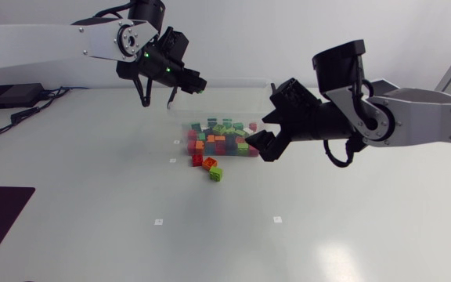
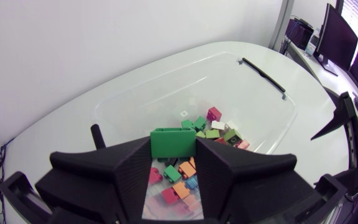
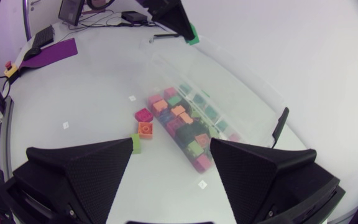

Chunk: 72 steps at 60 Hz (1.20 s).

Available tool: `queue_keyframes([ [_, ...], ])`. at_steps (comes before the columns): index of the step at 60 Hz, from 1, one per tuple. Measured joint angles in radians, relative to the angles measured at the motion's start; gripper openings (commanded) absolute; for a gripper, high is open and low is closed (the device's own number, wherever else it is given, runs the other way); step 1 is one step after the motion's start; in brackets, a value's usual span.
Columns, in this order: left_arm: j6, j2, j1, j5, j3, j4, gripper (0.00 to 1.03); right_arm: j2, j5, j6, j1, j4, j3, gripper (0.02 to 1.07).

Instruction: Place the duplo bricks in the container

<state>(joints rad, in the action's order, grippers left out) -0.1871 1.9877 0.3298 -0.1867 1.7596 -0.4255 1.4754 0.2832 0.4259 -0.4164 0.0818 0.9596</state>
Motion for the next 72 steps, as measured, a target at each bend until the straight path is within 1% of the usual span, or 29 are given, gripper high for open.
queue_keyframes([
  [3,0.0,0.013,-0.001,0.0,0.009,0.006,0.38,0.008,0.0,0.001,-0.01,-0.001,-0.014,0.92],
  [4,0.0,0.017,-0.001,0.0,0.011,0.006,0.4,0.011,-0.001,0.002,-0.014,-0.001,-0.018,0.92],
  [5,0.0,0.021,-0.001,0.0,0.014,0.006,0.45,0.015,-0.001,0.004,-0.018,-0.002,-0.02,0.92],
  [6,0.0,0.024,-0.001,0.0,0.016,0.006,0.51,0.022,-0.002,0.005,-0.024,-0.003,-0.024,0.92],
  [7,0.0,0.026,-0.001,0.0,0.018,0.006,0.53,0.029,-0.006,0.006,-0.031,-0.005,-0.026,0.92],
  [8,0.0,0.029,-0.001,0.0,0.02,0.006,0.59,0.035,-0.01,0.008,-0.037,-0.006,-0.028,0.92],
  [14,0.0,0.036,-0.001,0.0,0.033,0.006,0.77,0.091,-0.027,0.016,-0.062,-0.019,-0.031,0.92],
  [15,0.0,0.036,-0.001,0.0,0.034,0.006,0.82,0.1,-0.027,0.018,-0.064,-0.019,-0.031,0.92],
  [17,0.0,0.036,-0.001,0.0,0.036,0.008,0.87,0.122,-0.027,0.021,-0.066,-0.026,-0.031,0.92],
  [20,0.0,0.036,-0.001,0.0,0.041,0.01,0.9,0.155,-0.029,0.023,-0.068,-0.033,-0.03,0.92],
  [29,-0.001,0.026,-0.003,-0.016,0.035,0.018,0.91,0.249,-0.053,0.023,-0.086,-0.042,-0.015,0.92],
  [36,-0.002,-0.046,-0.016,-0.029,-0.029,0.045,0.91,0.317,-0.071,0.024,-0.108,-0.048,0.024,0.91],
  [44,-0.024,-0.211,-0.047,-0.071,-0.156,0.078,0.91,0.379,-0.081,0.023,-0.127,-0.051,0.074,0.91],
  [54,-0.061,-0.424,-0.098,-0.142,-0.309,0.086,0.91,0.436,-0.098,0.023,-0.14,-0.054,0.132,0.91],
  [59,-0.1,-0.498,-0.115,-0.147,-0.388,0.083,0.91,0.454,-0.099,0.023,-0.144,-0.054,0.151,0.91],
  [62,-0.125,-0.534,-0.12,-0.147,-0.441,0.08,0.91,0.46,-0.102,0.023,-0.148,-0.053,0.157,0.87],
  [72,-0.196,-0.615,-0.124,-0.152,-0.612,0.052,0.91,0.479,-0.106,0.024,-0.166,-0.053,0.18,0.87],
])
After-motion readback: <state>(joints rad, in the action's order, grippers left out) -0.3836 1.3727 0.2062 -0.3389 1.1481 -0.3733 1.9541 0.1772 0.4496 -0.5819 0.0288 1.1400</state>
